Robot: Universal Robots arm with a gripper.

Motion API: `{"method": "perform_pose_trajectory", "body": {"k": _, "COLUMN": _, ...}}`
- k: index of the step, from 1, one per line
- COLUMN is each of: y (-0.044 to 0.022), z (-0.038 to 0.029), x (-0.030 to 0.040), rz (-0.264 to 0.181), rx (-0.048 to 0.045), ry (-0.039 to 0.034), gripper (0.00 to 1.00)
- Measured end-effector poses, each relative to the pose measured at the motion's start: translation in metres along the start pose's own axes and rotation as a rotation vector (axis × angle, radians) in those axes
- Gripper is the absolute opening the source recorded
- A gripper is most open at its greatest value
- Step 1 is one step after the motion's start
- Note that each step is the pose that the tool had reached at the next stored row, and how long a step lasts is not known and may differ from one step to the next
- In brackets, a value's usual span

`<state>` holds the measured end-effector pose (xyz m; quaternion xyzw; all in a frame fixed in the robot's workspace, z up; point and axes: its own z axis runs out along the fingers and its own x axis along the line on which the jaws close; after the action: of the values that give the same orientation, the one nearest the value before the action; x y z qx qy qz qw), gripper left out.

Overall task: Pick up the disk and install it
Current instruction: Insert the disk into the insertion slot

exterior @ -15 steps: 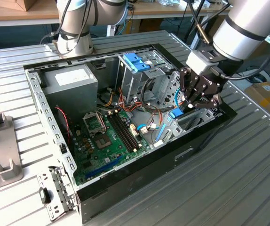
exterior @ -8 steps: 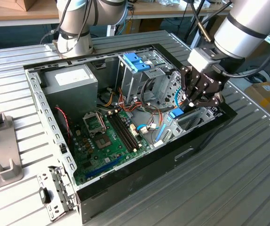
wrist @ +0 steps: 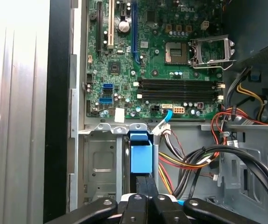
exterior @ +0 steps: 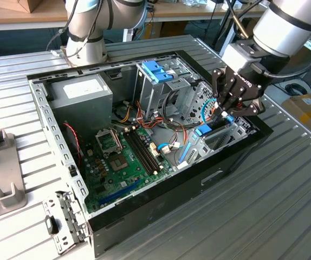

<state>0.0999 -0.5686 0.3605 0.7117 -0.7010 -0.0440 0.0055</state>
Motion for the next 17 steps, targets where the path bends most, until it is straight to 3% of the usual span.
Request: {"method": "perform_pose_trajectory", "body": {"k": 17, "y": 0.0022, "z": -0.0319, "x": -0.0017, "rz": 0.0, "rx": 0.0, "ry": 0.0, "gripper": 0.1}}
